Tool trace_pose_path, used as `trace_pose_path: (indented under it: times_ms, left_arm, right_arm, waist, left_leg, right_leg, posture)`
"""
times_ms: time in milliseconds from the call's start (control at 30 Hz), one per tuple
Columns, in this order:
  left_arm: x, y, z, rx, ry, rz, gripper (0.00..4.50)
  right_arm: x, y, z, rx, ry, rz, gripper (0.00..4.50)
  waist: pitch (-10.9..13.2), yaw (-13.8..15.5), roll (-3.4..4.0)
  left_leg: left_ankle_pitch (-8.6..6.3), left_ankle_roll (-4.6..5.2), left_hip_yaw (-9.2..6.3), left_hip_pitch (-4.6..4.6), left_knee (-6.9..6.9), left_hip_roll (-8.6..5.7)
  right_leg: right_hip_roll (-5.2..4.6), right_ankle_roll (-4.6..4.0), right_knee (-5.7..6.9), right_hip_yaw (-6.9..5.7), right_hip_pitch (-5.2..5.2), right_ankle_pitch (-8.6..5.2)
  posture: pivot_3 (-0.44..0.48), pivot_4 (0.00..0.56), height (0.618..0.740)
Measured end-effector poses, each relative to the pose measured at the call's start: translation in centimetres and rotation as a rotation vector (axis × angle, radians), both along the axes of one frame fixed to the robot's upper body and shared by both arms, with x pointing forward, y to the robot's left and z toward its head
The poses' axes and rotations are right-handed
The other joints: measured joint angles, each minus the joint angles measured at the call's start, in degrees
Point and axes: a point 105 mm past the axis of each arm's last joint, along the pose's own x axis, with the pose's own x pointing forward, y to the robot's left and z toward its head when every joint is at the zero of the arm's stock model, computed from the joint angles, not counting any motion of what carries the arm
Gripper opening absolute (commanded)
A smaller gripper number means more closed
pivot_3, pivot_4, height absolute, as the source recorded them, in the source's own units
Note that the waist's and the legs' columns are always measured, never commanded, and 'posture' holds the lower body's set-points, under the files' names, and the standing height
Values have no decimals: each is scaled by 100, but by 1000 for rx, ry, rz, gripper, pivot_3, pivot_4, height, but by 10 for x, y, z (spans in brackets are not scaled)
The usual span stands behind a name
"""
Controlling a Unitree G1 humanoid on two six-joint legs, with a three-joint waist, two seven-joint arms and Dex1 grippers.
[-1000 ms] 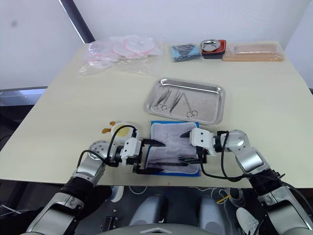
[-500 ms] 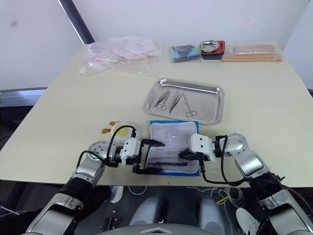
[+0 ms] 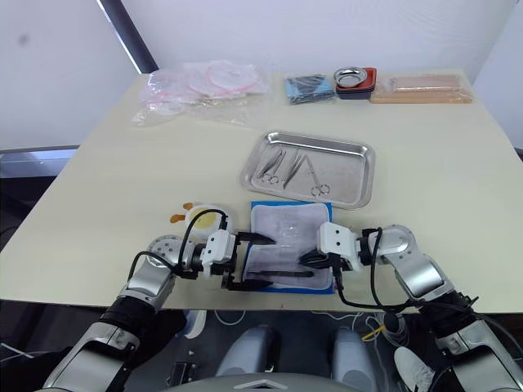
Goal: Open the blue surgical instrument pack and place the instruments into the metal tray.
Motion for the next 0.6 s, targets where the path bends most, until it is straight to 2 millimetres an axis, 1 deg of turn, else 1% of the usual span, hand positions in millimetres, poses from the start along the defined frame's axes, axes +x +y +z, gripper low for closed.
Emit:
trace_pose_path:
  times_ms: [200,467,500,600]
  left_arm:
    - [0,0,0,0,-1,-1,4500]
    - [0,0,0,0,-2,-1,4500]
    - [0,0,0,0,-2,-1,4500]
    - [0,0,0,0,-2,-2,4500]
  right_arm:
    - [1,-9,9,-32,-34,-11,33]
    - [0,-16,16,-83,-86,-1,33]
    - [2,-20,19,-100,-103,-1,33]
    - [3,-22,25,-121,-129,11,33]
  waist:
    - [1,0,0]
    - [3,2,-1]
    - [3,1,-1]
    - [4,2,-1]
  left_leg:
    - [0,0,0,1,0,0]
    - [0,0,1,-1,0,0]
    - [0,0,1,-1,0,0]
    - [0,-1,1,-1,0,0]
  right_leg:
    - [0,0,0,0,0,0]
    - [-1,0,0,-1,-1,0]
    - [-1,0,0,-1,-1,0]
    - [-1,0,0,-1,-1,0]
  posture:
    - [0,150,740]
    - [0,150,740]
    - [0,150,740]
    - [0,150,740]
